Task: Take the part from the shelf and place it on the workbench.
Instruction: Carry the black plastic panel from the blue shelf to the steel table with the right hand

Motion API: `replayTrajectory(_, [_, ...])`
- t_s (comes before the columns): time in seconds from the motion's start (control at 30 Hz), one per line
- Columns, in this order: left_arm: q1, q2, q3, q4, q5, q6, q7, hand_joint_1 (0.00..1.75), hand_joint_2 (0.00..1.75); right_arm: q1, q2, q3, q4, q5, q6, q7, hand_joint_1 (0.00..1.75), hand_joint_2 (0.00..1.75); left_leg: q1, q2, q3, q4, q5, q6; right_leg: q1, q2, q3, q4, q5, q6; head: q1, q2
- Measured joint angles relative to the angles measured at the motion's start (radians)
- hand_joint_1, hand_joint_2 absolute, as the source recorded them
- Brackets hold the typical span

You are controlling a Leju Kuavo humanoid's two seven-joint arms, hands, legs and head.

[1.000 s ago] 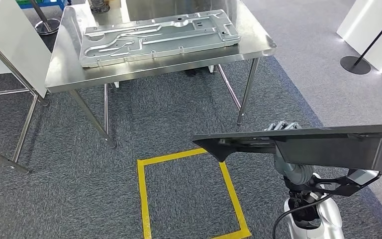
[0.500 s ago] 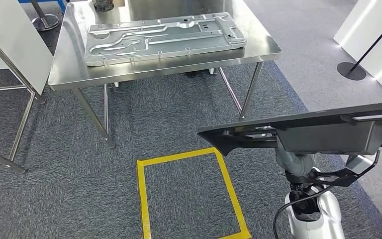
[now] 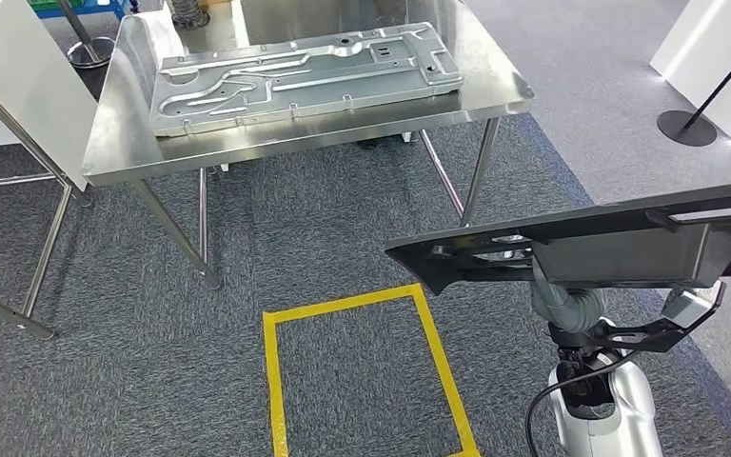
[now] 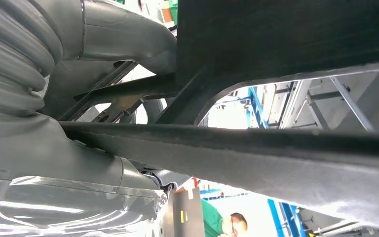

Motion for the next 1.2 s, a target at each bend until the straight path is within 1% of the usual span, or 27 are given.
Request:
replayTrajectory(0.03, [0.001, 0.000, 0.000, 0.000, 0.000, 0.000, 0.000, 0.00, 1.75, 0.000, 0.000, 0.000, 0.000, 0.000, 0.000, 0.000, 1.31, 1.75, 0.000, 0.000, 0.009, -0.034, 0.035, 0.004, 0.002, 0.001, 0.008, 0.000, -0.005, 0.001, 0.000, 0.000])
replayTrajectory(0.07, [0.001, 0.000, 0.000, 0.000, -0.001, 0.000, 0.000, 0.00, 1.75, 0.000, 0.000, -0.001, 0.000, 0.000, 0.000, 0.000, 1.31, 1.75, -0.002, 0.000, 0.035, -0.102, 0.082, 0.010, 0.003, 0.002, 0.019, 0.000, -0.012, 0.002, 0.000, 0.000])
replayTrajectory(0.1, [0.001, 0.001, 0.000, 0.000, -0.001, -0.001, 0.001, 0.00, 1.75, 0.000, 0.000, -0.001, 0.000, 0.000, 0.000, 0.000, 1.31, 1.75, -0.005, 0.001, 0.065, -0.172, 0.116, 0.018, 0.005, 0.002, 0.029, -0.001, -0.019, 0.004, 0.000, 0.000])
replayTrajectory(0.13, [0.001, 0.001, 0.000, 0.000, -0.002, -0.001, 0.001, 0.00, 1.75, -0.001, 0.000, -0.001, 0.000, 0.000, 0.000, 0.000, 1.31, 1.75, -0.008, 0.001, 0.091, -0.230, 0.136, 0.025, 0.006, 0.002, 0.036, -0.001, -0.026, 0.008, 0.000, 0.000])
replayTrajectory(0.17, [0.000, 0.001, 0.000, 0.000, -0.003, -0.002, 0.002, 0.00, 1.75, -0.001, 0.000, -0.001, 0.000, 0.001, 0.001, 0.000, 1.31, 1.75, -0.012, 0.002, 0.109, -0.268, 0.142, 0.032, 0.006, 0.002, 0.041, -0.004, -0.030, 0.013, 0.000, 0.000])
replayTrajectory(0.3, [0.001, -0.002, 0.000, 0.000, -0.002, -0.003, 0.005, 0.00, 1.75, 0.003, 0.001, -0.002, 0.000, 0.003, 0.001, 0.000, 1.31, 1.75, -0.010, 0.001, 0.137, -0.305, 0.129, 0.051, 0.006, 0.000, 0.044, 0.020, -0.032, 0.036, 0.000, 0.000])
replayTrajectory(0.33, [0.001, -0.003, 0.000, 0.000, -0.001, -0.003, 0.005, 0.00, 1.75, 0.001, 0.001, -0.002, 0.000, 0.004, 0.002, 0.000, 1.31, 1.75, -0.008, 0.000, 0.148, -0.309, 0.128, 0.056, 0.005, 0.000, 0.030, 0.049, -0.045, 0.040, 0.000, 0.000])
replayTrajectory(0.37, [0.001, -0.004, 0.000, 0.000, 0.000, -0.003, 0.005, 0.00, 1.75, 0.000, 0.000, -0.003, 0.000, 0.004, 0.002, 0.000, 1.31, 1.75, -0.006, 0.001, 0.157, -0.312, 0.125, 0.059, 0.003, 0.000, 0.002, 0.098, -0.066, 0.045, 0.000, 0.000])
replayTrajectory(0.43, [0.001, -0.005, 0.000, 0.000, 0.001, -0.002, 0.005, 0.00, 1.75, 0.000, 0.000, -0.003, 0.001, 0.004, 0.004, 0.000, 1.31, 1.75, -0.006, 0.001, 0.167, -0.313, 0.115, 0.063, 0.000, 0.000, -0.085, 0.224, -0.113, 0.054, 0.000, 0.000])
replayTrajectory(0.47, [0.002, -0.006, 0.000, 0.000, 0.001, -0.002, 0.005, 0.00, 1.75, 0.001, 0.000, -0.003, 0.002, 0.004, 0.005, 0.000, 1.31, 1.75, -0.006, 0.001, 0.173, -0.313, 0.108, 0.062, -0.001, 0.000, -0.124, 0.270, -0.124, 0.058, 0.000, 0.000])
replayTrajectory(0.5, [0.003, -0.006, 0.000, 0.000, 0.001, -0.002, 0.005, 0.00, 1.75, 0.001, 0.000, -0.003, 0.004, 0.004, 0.005, 0.000, 1.31, 1.75, -0.005, 0.000, 0.181, -0.313, 0.101, 0.061, -0.003, 0.000, -0.149, 0.285, -0.119, 0.060, 0.000, 0.000])
replayTrajectory(0.53, [0.004, -0.006, 0.000, 0.000, 0.002, -0.002, 0.005, 0.00, 1.75, 0.001, 0.000, -0.003, 0.005, 0.004, 0.005, 0.000, 1.31, 1.75, -0.004, 0.000, 0.193, -0.312, 0.092, 0.059, -0.005, 0.000, -0.155, 0.263, -0.094, 0.061, 0.000, 0.000])
replayTrajectory(0.57, [0.006, -0.007, 0.000, 0.000, 0.002, -0.002, 0.005, 0.00, 1.75, 0.001, 0.000, -0.003, 0.006, 0.005, 0.006, 0.000, 1.31, 1.75, -0.003, -0.001, 0.207, -0.312, 0.081, 0.055, -0.008, 0.000, -0.144, 0.208, -0.050, 0.061, 0.000, 0.000])
replayTrajectory(0.6, [0.007, -0.007, 0.000, 0.000, 0.002, -0.002, 0.005, 0.00, 1.75, 0.000, 0.000, -0.003, 0.006, 0.005, 0.007, 0.000, 1.31, 1.75, -0.003, -0.001, 0.219, -0.312, 0.070, 0.051, -0.009, -0.001, -0.125, 0.137, 0.005, 0.062, 0.000, 0.000])
replayTrajectory(0.67, [0.006, -0.008, 0.000, 0.000, 0.004, -0.002, 0.004, 0.00, 1.75, -0.002, 0.000, -0.003, 0.010, 0.005, 0.009, 0.000, 1.31, 1.75, -0.004, -0.001, 0.234, -0.311, 0.050, 0.040, -0.006, -0.003, -0.100, 0.039, 0.067, 0.051, 0.000, 0.000])
replayTrajectory(0.7, [0.006, -0.008, 0.000, 0.000, 0.005, -0.002, 0.004, 0.00, 1.75, -0.002, 0.001, -0.003, 0.012, 0.005, 0.010, 0.000, 1.31, 1.75, -0.005, -0.001, 0.238, -0.311, 0.044, 0.033, -0.004, -0.002, -0.098, 0.022, 0.076, 0.042, 0.001, 0.000])
replayTrajectory(0.73, [0.004, -0.008, 0.000, 0.000, 0.006, -0.001, 0.004, 0.00, 1.75, -0.004, 0.001, -0.003, 0.014, 0.006, 0.011, 0.000, 1.31, 1.75, -0.005, -0.001, 0.242, -0.310, 0.042, 0.027, -0.002, -0.001, -0.098, 0.022, 0.068, 0.032, 0.001, 0.000])
replayTrajectory(0.8, [0.003, -0.008, 0.000, -0.001, 0.007, 0.000, 0.003, 0.00, 1.75, -0.006, 0.001, -0.003, 0.015, 0.006, 0.015, 0.000, 1.31, 1.75, -0.004, 0.000, 0.239, -0.288, 0.043, 0.018, -0.003, 0.001, -0.085, 0.018, 0.065, 0.017, 0.001, 0.000])
replayTrajectory(0.83, [0.002, -0.008, 0.000, -0.001, 0.008, 0.001, 0.003, 0.00, 1.75, -0.008, 0.001, -0.003, 0.015, 0.006, 0.016, 0.000, 1.31, 1.75, -0.003, 0.001, 0.221, -0.252, 0.044, 0.013, -0.004, 0.001, -0.075, 0.015, 0.061, 0.011, 0.001, 0.000])
replayTrajectory(0.87, [0.001, -0.008, 0.000, -0.001, 0.008, 0.001, 0.003, 0.00, 1.75, -0.010, 0.001, -0.003, 0.015, 0.006, 0.017, 0.000, 1.31, 1.75, -0.002, 0.001, 0.191, -0.197, 0.037, 0.008, -0.005, 0.001, -0.065, 0.013, 0.055, 0.006, 0.001, 0.000])
replayTrajectory(0.93, [-0.003, -0.008, 0.001, -0.001, 0.010, 0.002, 0.001, 0.00, 1.75, -0.012, 0.001, -0.003, 0.018, 0.007, 0.018, 0.000, 1.31, 1.75, -0.002, 0.002, 0.110, -0.069, -0.008, -0.001, -0.003, -0.001, -0.046, 0.010, 0.039, 0.000, 0.001, 0.000])
replayTrajectory(0.97, [-0.006, -0.008, 0.001, -0.001, 0.011, 0.001, 0.000, 0.00, 1.75, -0.013, 0.001, -0.003, 0.020, 0.008, 0.018, 0.000, 1.31, 1.75, -0.002, 0.002, 0.075, -0.025, -0.037, -0.003, -0.002, -0.002, -0.037, 0.010, 0.031, -0.002, 0.001, 0.000])
replayTrajectory(1.0, [-0.008, -0.008, 0.001, -0.001, 0.011, 0.001, -0.001, 0.00, 1.75, -0.013, 0.001, -0.003, 0.023, 0.008, 0.018, 0.000, 1.31, 1.75, -0.002, 0.002, 0.052, -0.008, -0.053, -0.003, 0.000, -0.001, -0.025, 0.010, 0.022, -0.003, 0.001, 0.000])
replayTrajectory(1.03, [-0.010, -0.008, 0.001, -0.001, 0.011, 0.001, -0.002, 0.00, 1.75, -0.013, 0.001, -0.003, 0.026, 0.009, 0.018, 0.000, 1.31, 1.75, -0.002, 0.002, 0.045, -0.021, -0.046, -0.001, 0.002, 0.000, -0.013, 0.010, 0.013, -0.004, 0.001, 0.000])
replayTrajectory(1.07, [-0.010, -0.008, 0.001, -0.001, 0.011, 0.001, -0.002, 0.00, 1.75, -0.013, 0.001, -0.003, 0.028, 0.010, 0.018, 0.000, 1.31, 1.75, -0.003, 0.002, 0.050, -0.062, -0.014, 0.003, 0.004, 0.001, 0.001, 0.010, 0.004, -0.005, 0.001, 0.000])
replayTrajectory(1.13, [-0.006, -0.007, 0.002, -0.001, 0.011, 0.001, 0.000, 0.00, 1.75, -0.015, 0.001, -0.003, 0.032, 0.011, 0.018, 0.000, 1.31, 1.75, -0.007, 0.003, 0.081, -0.187, 0.091, 0.018, 0.009, 0.002, 0.029, 0.010, -0.014, -0.005, 0.001, 0.000])
replayTrajectory(1.2, [-0.004, -0.007, 0.003, -0.001, 0.011, 0.002, 0.000, 0.00, 1.75, -0.018, 0.001, -0.003, 0.036, 0.012, 0.018, 0.000, 1.31, 1.75, -0.014, 0.003, 0.098, -0.264, 0.141, 0.033, 0.011, 0.005, 0.040, 0.010, -0.026, 0.002, 0.001, 0.000])
